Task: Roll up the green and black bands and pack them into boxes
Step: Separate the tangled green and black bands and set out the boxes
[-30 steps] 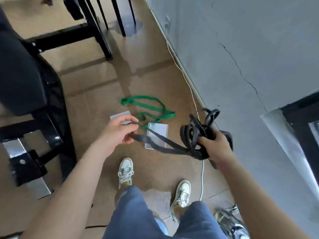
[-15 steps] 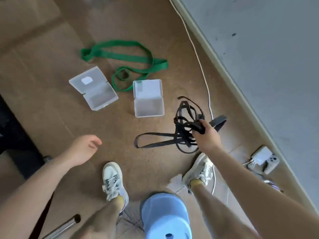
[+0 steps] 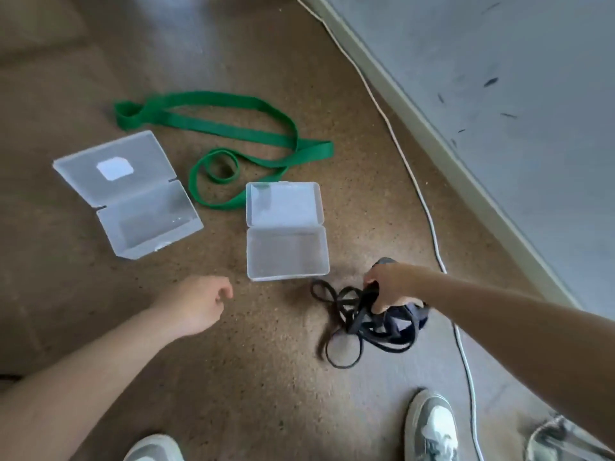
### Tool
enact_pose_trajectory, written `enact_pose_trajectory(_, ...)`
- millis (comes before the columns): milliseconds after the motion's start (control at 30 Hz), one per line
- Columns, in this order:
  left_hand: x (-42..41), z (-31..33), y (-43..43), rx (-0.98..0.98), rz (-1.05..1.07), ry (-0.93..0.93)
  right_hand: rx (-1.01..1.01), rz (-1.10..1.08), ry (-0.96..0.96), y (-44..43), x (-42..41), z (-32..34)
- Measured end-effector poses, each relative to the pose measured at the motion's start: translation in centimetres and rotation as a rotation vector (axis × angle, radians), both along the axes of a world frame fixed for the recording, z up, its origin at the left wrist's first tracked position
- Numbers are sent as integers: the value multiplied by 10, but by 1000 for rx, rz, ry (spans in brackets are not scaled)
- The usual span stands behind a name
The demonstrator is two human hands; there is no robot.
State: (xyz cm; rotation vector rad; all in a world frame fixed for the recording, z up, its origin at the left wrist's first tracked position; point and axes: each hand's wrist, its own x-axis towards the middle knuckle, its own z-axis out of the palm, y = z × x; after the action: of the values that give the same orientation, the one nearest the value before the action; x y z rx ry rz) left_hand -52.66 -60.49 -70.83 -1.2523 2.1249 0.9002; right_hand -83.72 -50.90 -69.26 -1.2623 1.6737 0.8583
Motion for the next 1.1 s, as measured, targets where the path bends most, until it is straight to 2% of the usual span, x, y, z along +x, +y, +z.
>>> enact_pose_trajectory(133, -21, 9, -3, 32, -109, -20, 49, -133, -134, -33, -12, 23)
enact_pose_trajectory(200, -21, 22, -5, -21, -174, -57, 44, -140, -175, -35, -13, 35)
enact_pose_trajectory(267, -17, 38, -9, -99, -193, -85, -6, -20, -115, -29, -8, 41)
enact_pose_trajectory(367, -11, 63, -14, -200, -240, -162, -199, 197, 80, -12, -3, 44)
enact_pose_trajectory(467, -2, 93, -5, -315, -235, -188, -258, 241, 190, 14, -8, 54)
enact_pose_trajectory(533, 2, 111, 7, -300, -257, -253, -282, 222, 220, 29, -15, 63)
enact_pose_trajectory(633, -3, 130, 22, -321, -313, -387, -389, 59, 228, 37, -27, 74)
enact_pose_trajectory(700, -10, 140, 25, -371, -260, -376, -471, -23, 173, 36, -25, 89)
enact_pose_trajectory(767, -15, 147, 30, -409, -222, -366, -533, -14, 110, 34, -11, 104)
enact_pose_trajectory(900, -15, 143, 34, -549, -265, -378, -702, 50, -19, 14, 12, 105)
enact_pose_trajectory(1000, -9, 118, 20, -611, -235, -356, -683, 137, -24, -12, 29, 77)
enact_pose_trajectory(1100, -10, 70, -8, -522, -105, -274, -597, 205, -72, -30, 58, 39)
